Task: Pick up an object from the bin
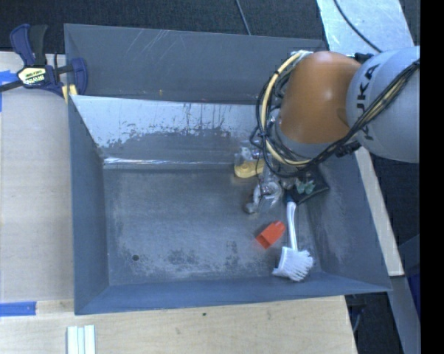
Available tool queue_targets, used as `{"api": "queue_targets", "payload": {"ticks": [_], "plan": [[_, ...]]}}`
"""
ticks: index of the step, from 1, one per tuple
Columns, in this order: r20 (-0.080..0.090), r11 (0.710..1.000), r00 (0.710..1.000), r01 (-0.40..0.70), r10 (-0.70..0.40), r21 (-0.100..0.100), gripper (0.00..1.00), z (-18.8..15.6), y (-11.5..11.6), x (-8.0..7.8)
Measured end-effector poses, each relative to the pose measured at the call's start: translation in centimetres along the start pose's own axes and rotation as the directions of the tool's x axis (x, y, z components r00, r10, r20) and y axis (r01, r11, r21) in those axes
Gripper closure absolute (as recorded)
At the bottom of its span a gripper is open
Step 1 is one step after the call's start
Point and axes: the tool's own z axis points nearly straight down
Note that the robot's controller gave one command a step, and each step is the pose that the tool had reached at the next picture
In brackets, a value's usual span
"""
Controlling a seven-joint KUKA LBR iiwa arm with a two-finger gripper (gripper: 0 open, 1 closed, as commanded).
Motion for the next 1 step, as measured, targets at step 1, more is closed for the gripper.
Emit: {"api": "queue_targets", "payload": {"ticks": [1], "plan": [[0.003, 0.998, 0.998, -0.069, 0.069, -0.001, 0.00, -0.02, -0.85, 0.05]]}}
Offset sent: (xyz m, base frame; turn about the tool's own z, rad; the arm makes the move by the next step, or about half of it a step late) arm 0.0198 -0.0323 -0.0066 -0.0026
